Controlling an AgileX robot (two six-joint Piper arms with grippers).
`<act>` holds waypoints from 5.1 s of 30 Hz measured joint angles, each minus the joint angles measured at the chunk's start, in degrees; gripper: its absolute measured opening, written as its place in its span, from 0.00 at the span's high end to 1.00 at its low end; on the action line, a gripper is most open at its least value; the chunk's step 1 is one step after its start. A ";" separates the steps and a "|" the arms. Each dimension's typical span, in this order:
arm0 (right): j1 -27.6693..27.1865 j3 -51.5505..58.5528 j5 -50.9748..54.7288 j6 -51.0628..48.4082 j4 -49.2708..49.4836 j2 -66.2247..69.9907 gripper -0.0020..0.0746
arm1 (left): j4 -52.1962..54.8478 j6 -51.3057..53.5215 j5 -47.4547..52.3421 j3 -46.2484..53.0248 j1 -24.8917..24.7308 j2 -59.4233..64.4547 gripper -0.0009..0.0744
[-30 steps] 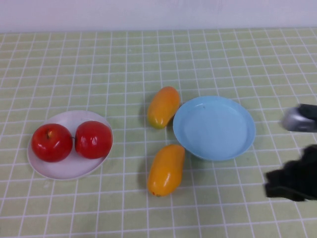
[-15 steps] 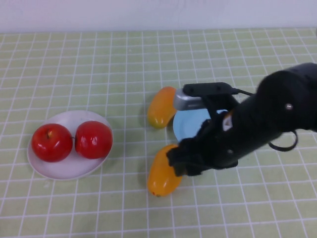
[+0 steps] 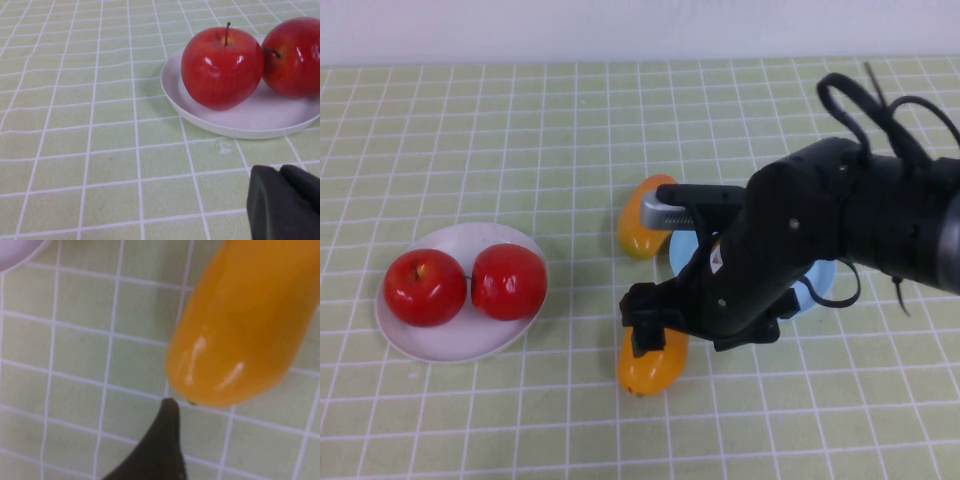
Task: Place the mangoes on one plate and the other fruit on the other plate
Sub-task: Put another type of fruit in the right plate
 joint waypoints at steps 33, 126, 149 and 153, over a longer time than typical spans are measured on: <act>0.00 -9.49 0.06 -0.95 -0.18 13.56 0.26 | 0.00 0.00 0.00 0.00 0.00 0.00 0.98; -11.17 -63.69 16.04 -9.31 -1.31 41.66 0.27 | 0.00 0.00 0.00 0.00 0.00 0.00 0.98; -15.15 -25.07 17.73 -7.18 -10.35 8.43 0.27 | 0.00 0.00 0.00 0.00 0.00 0.00 0.98; -19.91 -13.22 12.08 -5.98 -8.84 3.81 0.27 | 0.00 0.00 0.00 0.00 0.00 0.00 0.98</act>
